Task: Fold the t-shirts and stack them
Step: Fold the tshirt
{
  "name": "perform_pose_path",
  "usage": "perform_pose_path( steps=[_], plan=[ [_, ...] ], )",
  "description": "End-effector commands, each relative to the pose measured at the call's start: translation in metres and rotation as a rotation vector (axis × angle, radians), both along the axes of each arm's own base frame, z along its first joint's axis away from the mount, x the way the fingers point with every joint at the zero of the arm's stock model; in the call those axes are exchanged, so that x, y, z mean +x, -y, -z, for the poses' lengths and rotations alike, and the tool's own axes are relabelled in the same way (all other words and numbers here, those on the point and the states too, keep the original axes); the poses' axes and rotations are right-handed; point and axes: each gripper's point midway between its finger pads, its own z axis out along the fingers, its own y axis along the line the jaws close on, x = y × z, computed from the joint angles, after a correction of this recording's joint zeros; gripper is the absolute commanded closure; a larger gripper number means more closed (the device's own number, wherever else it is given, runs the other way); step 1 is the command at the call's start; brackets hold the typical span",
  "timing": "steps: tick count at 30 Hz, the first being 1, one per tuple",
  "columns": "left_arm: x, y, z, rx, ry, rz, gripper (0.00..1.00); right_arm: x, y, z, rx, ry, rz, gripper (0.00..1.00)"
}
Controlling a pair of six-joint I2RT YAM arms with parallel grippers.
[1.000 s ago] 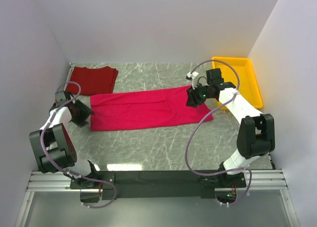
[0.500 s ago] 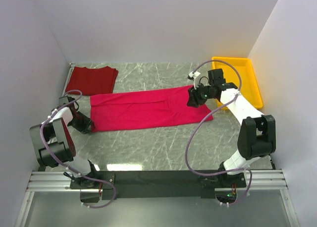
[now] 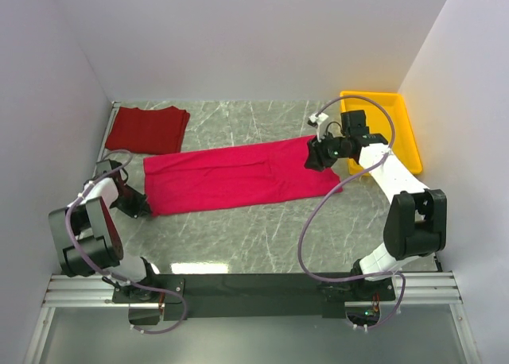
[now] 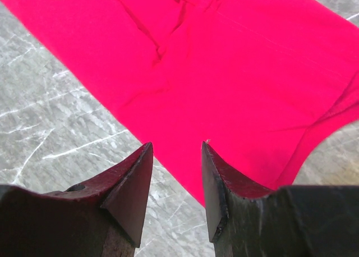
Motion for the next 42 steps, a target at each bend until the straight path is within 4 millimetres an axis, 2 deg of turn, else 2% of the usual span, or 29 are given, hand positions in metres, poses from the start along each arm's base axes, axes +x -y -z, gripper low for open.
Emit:
perform_pose_path(
  steps=[1,4,6,11,13,14,15,16,18,19,21,22,23,24,26,27,28,29,30,31,32,33,34,35,36,38,42],
  plan=[
    [-0.031,0.009,-0.006,-0.009,-0.088,-0.038,0.99,0.004,0.007,-0.013,-0.020,0.056,-0.006,0.53],
    [-0.040,0.006,-0.019,0.015,-0.105,-0.056,0.99,0.008,0.014,-0.013,-0.035,0.053,0.004,0.53],
    [-0.054,0.005,-0.023,0.034,-0.142,-0.058,0.99,0.011,0.017,-0.015,-0.031,0.057,0.006,0.53],
    [-0.079,0.032,-0.023,-0.068,-0.159,-0.094,0.99,0.016,0.020,-0.014,-0.034,0.053,0.003,0.53],
    [-0.086,0.044,-0.030,-0.115,-0.137,-0.081,0.96,0.020,0.023,-0.011,-0.045,0.040,0.011,0.53],
    [-0.084,0.044,-0.037,-0.113,-0.117,-0.076,0.91,0.021,0.024,-0.010,-0.050,0.034,0.017,0.53],
    [-0.083,0.045,-0.047,-0.106,-0.076,-0.065,0.75,0.023,0.027,-0.006,-0.057,0.018,0.029,0.53],
    [-0.082,0.043,-0.055,-0.088,-0.051,-0.056,0.66,0.023,0.029,-0.005,-0.059,0.010,0.036,0.53],
    [-0.073,0.035,-0.083,-0.026,0.037,-0.052,0.49,0.026,0.032,-0.001,-0.067,-0.012,0.062,0.53],
    [-0.073,0.033,-0.091,-0.005,0.055,-0.045,0.46,0.029,0.036,0.001,-0.077,-0.015,0.079,0.53],
    [-0.064,0.028,-0.113,0.033,0.140,-0.044,0.40,0.036,0.038,0.004,-0.077,-0.029,0.121,0.53],
    [-0.060,0.025,-0.119,0.053,0.174,-0.037,0.39,0.047,0.043,0.005,-0.102,-0.016,0.162,0.52],
    [-0.055,0.020,-0.128,0.085,0.211,-0.040,0.39,0.057,0.047,0.017,-0.112,-0.051,0.201,0.52],
    [-0.052,0.016,-0.136,0.114,0.250,-0.036,0.38,0.075,0.048,0.006,-0.099,-0.043,0.261,0.50],
    [-0.038,0.003,-0.154,0.198,0.336,-0.018,0.37,0.094,0.056,0.011,-0.132,-0.076,0.331,0.48],
    [-0.033,0.000,-0.164,0.228,0.385,-0.019,0.36,0.114,0.055,0.012,-0.123,-0.089,0.348,0.45],
    [-0.028,-0.004,-0.172,0.261,0.424,-0.004,0.34,0.118,0.054,0.016,-0.126,-0.113,0.351,0.44],
    [-0.017,-0.013,-0.186,0.312,0.492,-0.010,0.31,0.125,0.054,0.031,-0.131,-0.148,0.350,0.43],
    [-0.014,-0.016,-0.193,0.339,0.531,-0.014,0.24,0.137,0.053,0.022,-0.119,-0.130,0.358,0.39],
    [-0.009,-0.020,-0.199,0.364,0.564,-0.021,0.21,0.144,0.053,0.022,-0.117,-0.128,0.368,0.38],
    [-0.001,-0.024,-0.203,0.380,0.606,-0.025,0.18,0.150,0.054,0.038,-0.130,-0.158,0.382,0.38],
    [0.004,-0.024,-0.205,0.385,0.621,-0.020,0.15,0.161,0.054,0.030,-0.119,-0.150,0.405,0.37],
    [0.007,-0.025,-0.205,0.389,0.623,-0.016,0.15,0.167,0.056,0.032,-0.125,-0.156,0.432,0.37],
    [0.009,-0.026,-0.207,0.388,0.627,-0.017,0.15,0.171,0.057,0.051,-0.138,-0.200,0.452,0.37],
    [0.013,-0.027,-0.206,0.383,0.626,-0.014,0.15,0.183,0.059,0.041,-0.130,-0.182,0.485,0.37],
    [0.016,-0.027,-0.205,0.378,0.625,-0.012,0.15,0.186,0.060,0.053,-0.141,-0.218,0.498,0.37],
    [0.017,-0.025,-0.199,0.370,0.625,-0.002,0.16,0.196,0.063,0.059,-0.156,-0.183,0.525,0.38]
  ],
)
